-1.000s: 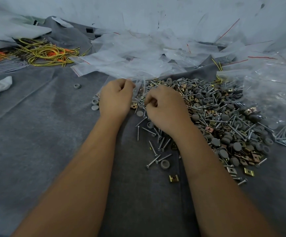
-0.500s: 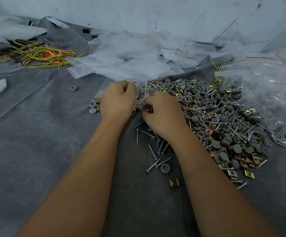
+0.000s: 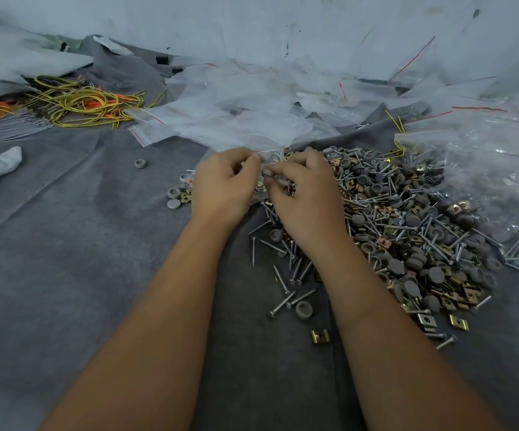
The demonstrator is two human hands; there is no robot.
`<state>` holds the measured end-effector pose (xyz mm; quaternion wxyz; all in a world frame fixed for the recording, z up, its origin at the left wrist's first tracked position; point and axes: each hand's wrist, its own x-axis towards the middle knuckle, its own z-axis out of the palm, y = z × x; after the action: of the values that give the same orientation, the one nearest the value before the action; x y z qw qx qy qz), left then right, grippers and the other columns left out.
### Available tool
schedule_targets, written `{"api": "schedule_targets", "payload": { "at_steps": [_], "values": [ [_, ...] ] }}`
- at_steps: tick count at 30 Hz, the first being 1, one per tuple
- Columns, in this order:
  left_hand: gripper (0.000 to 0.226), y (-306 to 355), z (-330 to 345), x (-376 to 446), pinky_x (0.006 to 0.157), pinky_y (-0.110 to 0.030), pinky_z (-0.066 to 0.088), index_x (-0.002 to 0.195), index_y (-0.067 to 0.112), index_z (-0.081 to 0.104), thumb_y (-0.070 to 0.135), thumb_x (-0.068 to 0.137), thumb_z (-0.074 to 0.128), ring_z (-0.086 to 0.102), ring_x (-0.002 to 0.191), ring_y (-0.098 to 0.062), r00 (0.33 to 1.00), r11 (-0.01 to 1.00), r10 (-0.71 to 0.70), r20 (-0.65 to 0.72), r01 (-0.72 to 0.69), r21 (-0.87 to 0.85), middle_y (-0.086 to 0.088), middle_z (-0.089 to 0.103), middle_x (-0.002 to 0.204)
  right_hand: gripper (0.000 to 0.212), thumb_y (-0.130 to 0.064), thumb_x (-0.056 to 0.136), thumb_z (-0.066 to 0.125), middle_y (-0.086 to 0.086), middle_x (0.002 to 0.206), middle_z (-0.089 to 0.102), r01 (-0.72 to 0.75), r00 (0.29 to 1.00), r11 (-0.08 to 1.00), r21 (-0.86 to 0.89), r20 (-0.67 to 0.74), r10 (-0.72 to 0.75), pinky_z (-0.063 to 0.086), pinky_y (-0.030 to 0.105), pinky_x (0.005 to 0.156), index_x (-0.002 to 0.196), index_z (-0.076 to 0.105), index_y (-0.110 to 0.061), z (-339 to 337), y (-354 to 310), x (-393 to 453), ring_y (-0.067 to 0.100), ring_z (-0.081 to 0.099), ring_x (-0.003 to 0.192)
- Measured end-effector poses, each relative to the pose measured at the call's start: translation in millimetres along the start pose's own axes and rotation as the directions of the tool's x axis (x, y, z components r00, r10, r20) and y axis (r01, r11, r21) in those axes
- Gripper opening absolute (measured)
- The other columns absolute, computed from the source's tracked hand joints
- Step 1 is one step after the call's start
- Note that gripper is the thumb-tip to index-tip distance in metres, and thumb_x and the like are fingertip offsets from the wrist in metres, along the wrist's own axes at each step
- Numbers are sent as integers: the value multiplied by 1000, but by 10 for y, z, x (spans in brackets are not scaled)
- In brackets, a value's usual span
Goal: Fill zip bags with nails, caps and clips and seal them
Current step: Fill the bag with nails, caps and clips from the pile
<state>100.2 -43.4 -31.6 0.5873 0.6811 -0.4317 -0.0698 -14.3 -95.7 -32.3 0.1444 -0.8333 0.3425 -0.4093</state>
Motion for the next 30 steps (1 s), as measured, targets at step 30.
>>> {"api": "schedule_targets", "payload": {
  "at_steps": [30],
  "values": [
    [28,-59,11,50,62,-38,46,85,12,71,28,92,49,56,64,-23,991,995,-67,-118,76,69,-9,66,71,35,-32,97,47,-8,124,62,52,943,944,-326,327,61,25,38,101,130,58,-35,-113,130,-3,19,45,121]
  ]
}}
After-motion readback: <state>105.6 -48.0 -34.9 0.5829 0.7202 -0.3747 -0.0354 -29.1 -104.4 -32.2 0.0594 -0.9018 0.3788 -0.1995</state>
